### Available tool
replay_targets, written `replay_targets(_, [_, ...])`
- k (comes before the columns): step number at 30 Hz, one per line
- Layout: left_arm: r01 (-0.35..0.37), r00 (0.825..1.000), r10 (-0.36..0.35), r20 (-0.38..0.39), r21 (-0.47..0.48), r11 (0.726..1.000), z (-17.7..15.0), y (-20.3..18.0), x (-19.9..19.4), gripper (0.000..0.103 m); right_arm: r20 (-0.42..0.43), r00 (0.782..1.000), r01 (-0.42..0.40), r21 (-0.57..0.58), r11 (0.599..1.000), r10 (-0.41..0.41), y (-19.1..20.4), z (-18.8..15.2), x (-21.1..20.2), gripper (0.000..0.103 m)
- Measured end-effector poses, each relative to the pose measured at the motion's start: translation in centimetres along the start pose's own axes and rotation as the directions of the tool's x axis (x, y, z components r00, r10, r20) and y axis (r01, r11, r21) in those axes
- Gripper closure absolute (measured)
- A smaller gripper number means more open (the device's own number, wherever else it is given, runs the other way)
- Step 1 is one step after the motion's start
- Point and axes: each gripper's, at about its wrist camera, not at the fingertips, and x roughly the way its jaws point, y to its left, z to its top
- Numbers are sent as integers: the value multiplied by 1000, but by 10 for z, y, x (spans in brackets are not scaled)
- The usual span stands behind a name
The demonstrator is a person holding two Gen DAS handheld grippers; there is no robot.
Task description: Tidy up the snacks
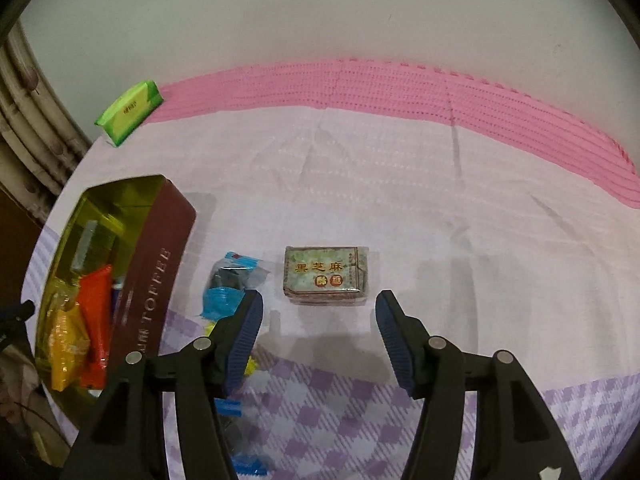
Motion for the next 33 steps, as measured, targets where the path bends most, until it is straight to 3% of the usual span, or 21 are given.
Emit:
replay_targets(14, [24, 1000, -24, -5, 7, 1000, 2, -2, 2, 30, 40, 998, 56, -48, 997, -55, 0, 9, 33, 42])
replay_targets(18, [14, 1000, -14, 0, 25, 1000, 1, -6, 1, 30, 67, 997, 52, -69, 996, -47, -1, 5, 30, 56])
replay_targets(21, [0, 1000, 0, 10, 46, 999, 0, -11, -1, 30, 72, 997, 33, -45, 998, -30, -7, 3, 27, 57])
replay_targets(27, [13, 999, -15, 32, 77, 997, -3, -25, -10, 30, 93, 995, 16, 49, 999, -20, -42, -16, 10, 57])
replay_targets(33, [47, 997, -56, 50, 163, 986, -8, -58, -27, 30, 101, 991, 85, 66, 994, -92, -84, -43, -8, 57])
